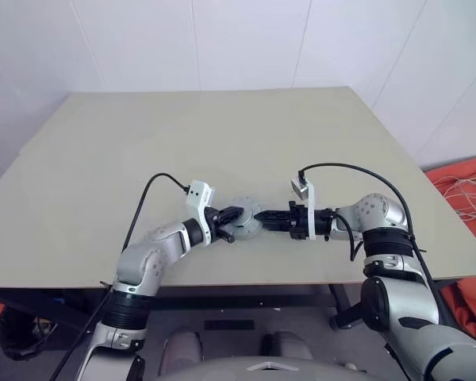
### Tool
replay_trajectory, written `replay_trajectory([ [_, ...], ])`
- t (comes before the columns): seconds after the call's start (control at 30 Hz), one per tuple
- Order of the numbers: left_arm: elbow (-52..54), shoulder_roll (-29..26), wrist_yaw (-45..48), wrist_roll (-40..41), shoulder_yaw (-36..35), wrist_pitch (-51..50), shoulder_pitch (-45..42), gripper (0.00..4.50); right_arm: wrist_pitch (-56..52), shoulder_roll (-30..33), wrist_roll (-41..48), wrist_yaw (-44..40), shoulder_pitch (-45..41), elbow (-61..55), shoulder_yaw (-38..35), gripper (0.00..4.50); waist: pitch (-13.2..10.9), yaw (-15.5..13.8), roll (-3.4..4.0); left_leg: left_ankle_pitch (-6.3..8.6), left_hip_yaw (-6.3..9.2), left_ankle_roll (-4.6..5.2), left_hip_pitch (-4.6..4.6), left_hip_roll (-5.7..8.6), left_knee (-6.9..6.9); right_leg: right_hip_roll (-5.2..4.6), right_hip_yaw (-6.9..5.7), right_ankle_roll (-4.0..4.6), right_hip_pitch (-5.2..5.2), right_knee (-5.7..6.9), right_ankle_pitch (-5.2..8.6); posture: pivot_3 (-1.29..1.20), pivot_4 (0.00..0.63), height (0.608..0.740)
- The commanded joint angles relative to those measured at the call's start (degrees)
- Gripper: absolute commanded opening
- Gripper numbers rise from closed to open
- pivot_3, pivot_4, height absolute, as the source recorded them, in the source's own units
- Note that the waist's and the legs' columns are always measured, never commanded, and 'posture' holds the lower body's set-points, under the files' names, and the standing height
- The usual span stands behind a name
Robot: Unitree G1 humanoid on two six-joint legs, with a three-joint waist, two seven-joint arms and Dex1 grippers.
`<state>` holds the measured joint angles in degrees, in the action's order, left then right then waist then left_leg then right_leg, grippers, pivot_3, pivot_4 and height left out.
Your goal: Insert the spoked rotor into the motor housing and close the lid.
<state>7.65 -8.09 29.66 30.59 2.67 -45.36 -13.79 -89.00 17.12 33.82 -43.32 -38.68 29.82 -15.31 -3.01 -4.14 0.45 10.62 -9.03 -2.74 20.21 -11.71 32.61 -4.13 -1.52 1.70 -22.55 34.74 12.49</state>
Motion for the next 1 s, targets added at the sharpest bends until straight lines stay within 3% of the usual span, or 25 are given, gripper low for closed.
replay_trajectory([
  [0.03, 5.78, 0.35, -0.11, 5.2, -3.96, -0.84, 0.44, 0.0, 1.29, -0.85, 2.81, -0.14, -1.06, -1.56, -2.33, 1.12, -0.02, -0.1, 0.03, 0.0, 0.0, 0.0, 0.1, 0.01, 0.0, 0.0, 0.0, 0.04, -0.08, 0.0, -0.02, 0.0, 0.0, 0.74],
  [0.27, 14.39, -0.12, -1.59, 16.14, -10.65, -4.41, 4.7, 0.0, 1.41, -1.28, 3.19, 0.63, -0.84, -1.61, -2.92, 1.12, -0.04, -0.42, 0.04, 0.0, 0.01, 0.02, 0.52, 0.01, 0.04, 0.0, -0.06, 0.12, -0.44, 0.0, -0.04, 0.0, 0.0, 0.74],
  [0.47, 18.39, 0.03, -7.56, 31.33, -19.27, -8.66, 14.26, 0.0, 3.38, -1.59, 3.67, 0.93, -3.38, 0.07, -4.89, 1.12, -0.06, -0.64, 0.08, 0.0, 0.0, 0.01, 0.53, -0.01, 0.11, 0.0, -0.06, 0.12, -0.44, 0.05, -0.04, 0.0, 0.0, 0.74],
  [0.63, 18.47, 1.81, -14.01, 41.74, -21.61, -10.19, 24.19, 0.0, 4.15, -2.23, 4.36, 1.15, -5.89, 0.87, -5.99, 1.12, -0.1, -1.26, 0.07, 0.01, 0.0, 0.02, 0.6, -0.01, 0.15, 0.01, -0.07, 0.1, -0.46, 0.02, -0.04, 0.0, 0.0, 0.74],
  [0.83, 17.25, 4.71, -21.85, 50.42, -21.03, -8.35, 28.5, 0.0, 2.88, -3.88, 5.63, 1.91, -7.53, -0.62, -6.96, 1.12, -0.1, -1.78, 0.06, 0.0, 0.03, 0.01, 0.63, -0.05, 0.16, 0.07, -0.07, 0.01, -0.43, 0.02, 0.01, 0.0, 0.0, 0.74],
  [0.93, 16.57, 4.71, -23.39, 53.31, -20.69, -7.35, 28.39, 0.54, 1.28, -4.96, 7.01, 2.66, -7.91, -2.44, -7.76, 1.12, -0.1, -1.77, 0.06, -0.01, 0.04, 0.0, 0.63, -0.06, 0.17, 0.09, -0.07, -0.08, -0.43, 0.03, 0.05, 0.0, 0.0, 0.74],
  [1.0, 15.78, 4.64, -24.08, 55.18, -20.68, -6.44, 27.75, 1.15, -0.09, -5.82, 7.97, 3.28, -8.32, -3.76, -8.84, 1.12, -0.1, -1.77, 0.06, -0.01, 0.04, -0.01, 0.63, -0.07, 0.17, 0.13, -0.07, -0.13, -0.43, 0.03, 0.07, 0.0, 0.0, 0.74],
])
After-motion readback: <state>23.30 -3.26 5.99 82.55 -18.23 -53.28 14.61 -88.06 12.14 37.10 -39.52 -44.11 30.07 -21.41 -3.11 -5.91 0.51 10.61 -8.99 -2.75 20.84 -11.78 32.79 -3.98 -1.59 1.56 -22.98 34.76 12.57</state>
